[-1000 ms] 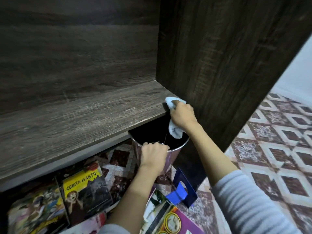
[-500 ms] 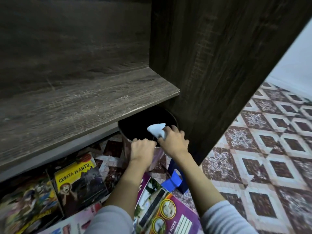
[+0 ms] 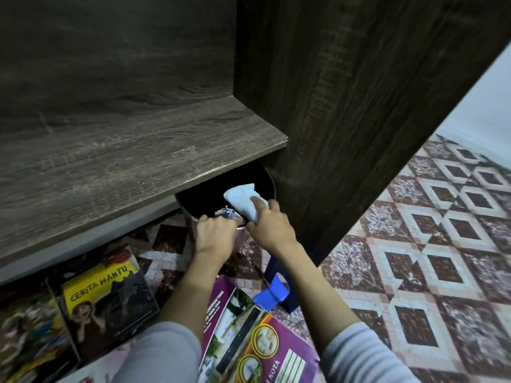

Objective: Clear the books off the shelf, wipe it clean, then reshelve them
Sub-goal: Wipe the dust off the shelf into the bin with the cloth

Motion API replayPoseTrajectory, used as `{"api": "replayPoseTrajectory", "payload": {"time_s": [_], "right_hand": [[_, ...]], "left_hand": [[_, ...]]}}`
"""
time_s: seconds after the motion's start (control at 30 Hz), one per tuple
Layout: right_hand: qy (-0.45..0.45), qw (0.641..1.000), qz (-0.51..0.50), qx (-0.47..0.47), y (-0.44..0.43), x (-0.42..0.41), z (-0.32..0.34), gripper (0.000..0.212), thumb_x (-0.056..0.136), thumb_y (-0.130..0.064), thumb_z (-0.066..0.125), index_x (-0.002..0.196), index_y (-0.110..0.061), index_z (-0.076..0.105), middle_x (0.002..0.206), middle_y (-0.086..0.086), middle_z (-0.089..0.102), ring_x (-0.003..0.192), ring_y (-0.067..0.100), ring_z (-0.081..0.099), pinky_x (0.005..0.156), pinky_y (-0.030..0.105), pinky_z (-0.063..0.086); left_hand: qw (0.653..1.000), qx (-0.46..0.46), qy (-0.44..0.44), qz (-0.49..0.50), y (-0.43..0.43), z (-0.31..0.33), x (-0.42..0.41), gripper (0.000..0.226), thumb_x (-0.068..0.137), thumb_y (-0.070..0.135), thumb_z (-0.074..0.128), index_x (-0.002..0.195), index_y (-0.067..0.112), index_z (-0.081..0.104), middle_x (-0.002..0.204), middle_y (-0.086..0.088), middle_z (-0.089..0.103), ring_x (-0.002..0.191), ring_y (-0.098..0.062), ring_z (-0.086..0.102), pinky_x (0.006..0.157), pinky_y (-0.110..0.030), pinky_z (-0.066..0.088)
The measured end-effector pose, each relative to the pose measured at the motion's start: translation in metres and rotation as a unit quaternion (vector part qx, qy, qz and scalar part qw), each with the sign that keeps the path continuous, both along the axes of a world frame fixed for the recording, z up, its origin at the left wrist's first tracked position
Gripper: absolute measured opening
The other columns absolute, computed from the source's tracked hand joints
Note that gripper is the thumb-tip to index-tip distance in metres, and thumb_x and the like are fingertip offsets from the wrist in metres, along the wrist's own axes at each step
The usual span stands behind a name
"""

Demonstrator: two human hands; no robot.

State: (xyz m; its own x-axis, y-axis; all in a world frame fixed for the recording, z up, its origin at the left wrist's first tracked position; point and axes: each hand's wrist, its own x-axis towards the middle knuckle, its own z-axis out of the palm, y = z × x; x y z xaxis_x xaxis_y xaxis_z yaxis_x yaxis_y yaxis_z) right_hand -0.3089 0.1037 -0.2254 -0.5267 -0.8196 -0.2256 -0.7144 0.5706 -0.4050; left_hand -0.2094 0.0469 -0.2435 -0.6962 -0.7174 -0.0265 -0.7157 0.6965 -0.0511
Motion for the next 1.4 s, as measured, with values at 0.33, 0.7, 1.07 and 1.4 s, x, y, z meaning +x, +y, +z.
{"api": "replayPoseTrajectory", "payload": {"time_s": [0.33, 0.7, 1.07, 1.4], "right_hand": [[0.019, 0.998, 0.008, 0.052, 0.002, 0.001, -0.035, 0.064, 0.094, -0.031, 0.049, 0.149, -0.029, 0.017, 0.149, 0.011, 0.021, 0.124, 0.038, 0.037, 0.093, 0.044, 0.041], [0.014, 1.000, 0.023, 0.009, 0.007, 0.000, -0.032, 0.065, 0.094, -0.024, 0.047, 0.150, -0.030, 0.015, 0.150, 0.013, 0.019, 0.123, 0.040, 0.036, 0.094, 0.045, 0.041], [-0.064, 0.992, 0.054, -0.096, 0.042, 0.003, -0.008, 0.075, 0.084, -0.023, 0.058, 0.149, -0.033, 0.021, 0.151, 0.004, 0.016, 0.126, 0.033, 0.031, 0.103, 0.041, 0.038], [-0.576, 0.656, -0.256, -0.415, 0.089, -0.005, 0.033, 0.049, 0.083, -0.016, 0.070, 0.125, -0.020, 0.047, 0.120, 0.014, 0.061, 0.096, 0.025, 0.065, 0.085, 0.046, 0.051]], "left_hand": [[0.999, 0.031, -0.015, -0.002, -0.001, -0.041, -0.003, 0.030, 0.097, 0.027, 0.041, 0.122, 0.029, 0.057, 0.111, -0.003, 0.067, 0.108, -0.021, 0.061, 0.092, -0.030, 0.038], [0.881, 0.440, 0.130, 0.114, -0.024, -0.012, -0.020, 0.011, 0.076, 0.008, 0.053, 0.076, 0.013, 0.063, 0.075, -0.003, 0.060, 0.078, -0.019, 0.057, 0.059, -0.020, 0.040], [0.476, 0.674, 0.508, 0.246, -0.012, 0.012, -0.027, 0.035, 0.087, 0.011, 0.064, 0.119, 0.001, 0.057, 0.093, -0.013, 0.069, 0.078, -0.022, 0.069, 0.058, -0.032, 0.056], [0.461, 0.673, 0.560, 0.146, 0.017, 0.084, -0.046, 0.029, 0.092, 0.006, 0.054, 0.121, 0.003, 0.058, 0.111, -0.016, 0.067, 0.100, -0.025, 0.066, 0.085, -0.039, 0.053]]}}
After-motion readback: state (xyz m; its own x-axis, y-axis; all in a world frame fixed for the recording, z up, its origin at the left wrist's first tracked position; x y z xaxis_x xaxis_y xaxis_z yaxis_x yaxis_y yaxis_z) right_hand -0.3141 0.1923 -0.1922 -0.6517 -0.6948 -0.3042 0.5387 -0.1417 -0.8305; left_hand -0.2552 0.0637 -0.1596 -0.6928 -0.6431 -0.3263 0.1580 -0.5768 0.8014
